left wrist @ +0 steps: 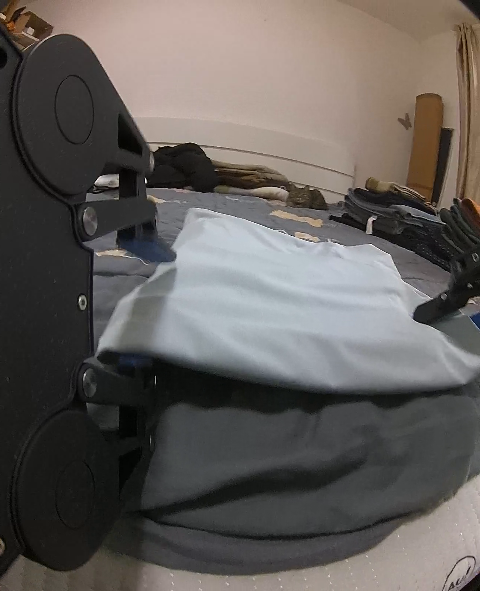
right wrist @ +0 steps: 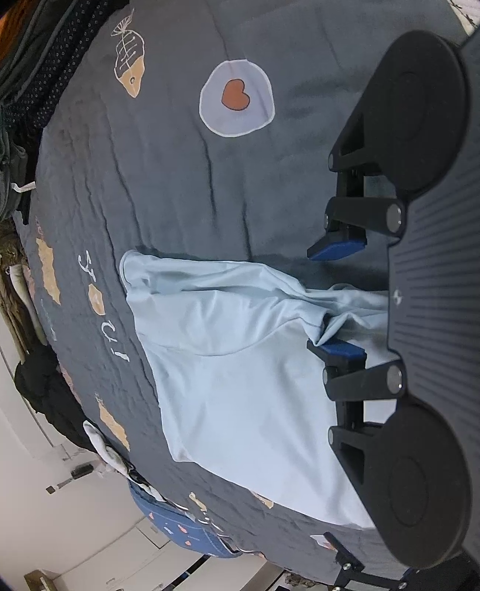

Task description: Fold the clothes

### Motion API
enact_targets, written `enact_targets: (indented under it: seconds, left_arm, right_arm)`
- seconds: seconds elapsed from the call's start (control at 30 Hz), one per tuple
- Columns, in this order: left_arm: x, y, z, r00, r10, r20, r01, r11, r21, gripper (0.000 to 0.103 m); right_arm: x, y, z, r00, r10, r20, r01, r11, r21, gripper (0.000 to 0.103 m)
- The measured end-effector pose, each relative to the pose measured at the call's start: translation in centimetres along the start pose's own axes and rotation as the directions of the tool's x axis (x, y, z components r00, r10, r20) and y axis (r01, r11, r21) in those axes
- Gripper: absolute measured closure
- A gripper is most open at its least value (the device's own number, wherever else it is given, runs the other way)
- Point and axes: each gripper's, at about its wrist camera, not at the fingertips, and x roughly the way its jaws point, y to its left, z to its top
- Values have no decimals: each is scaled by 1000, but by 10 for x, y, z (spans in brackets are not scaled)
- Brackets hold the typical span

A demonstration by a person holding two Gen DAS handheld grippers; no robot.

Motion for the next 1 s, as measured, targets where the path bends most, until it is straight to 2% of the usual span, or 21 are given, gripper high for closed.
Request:
enact_targets:
  seconds: [0.03,0.1,0.2,0.27,0.4,0.43,0.53,0.63,0.8,1.0]
  left_arm:
    - [0,0,1,1000,9,8,-9,1000,-9,81]
    - [0,-1,3,999,37,17,-37,999,-19,82]
    - [2,-8,5,996,91,28,-92,995,39,77]
    - [3,-12,7,992,120,36,-122,989,79,70]
    - [8,-18,9,990,134,51,-140,982,126,70]
    - [9,-19,9,990,129,53,-135,981,136,70]
    - [15,-13,9,999,45,25,-48,993,112,84]
    - [14,-1,5,999,11,34,-14,995,102,89]
    - [11,21,-7,998,6,58,-15,988,154,90]
    - [27,45,-26,1000,-3,2,3,986,168,91]
  right_arm:
    - [0,-1,1,1000,0,0,0,1000,5,56]
    - [-2,-2,1,1000,-4,5,3,1000,15,54]
    - [-2,-4,1,1000,-10,7,9,1000,22,52]
    - [-2,-4,1,1000,-14,7,14,1000,23,51]
    - [0,-2,0,1000,-19,4,19,1000,19,50]
    - [1,-2,0,1000,-19,4,19,1000,19,50]
    - [1,-1,1,1000,-18,4,18,1000,21,49]
    - [1,-1,0,1000,-14,2,14,1000,20,48]
    - [0,1,0,1000,29,-5,-29,999,19,48]
    - [-3,12,0,998,64,-2,-65,998,-19,46]
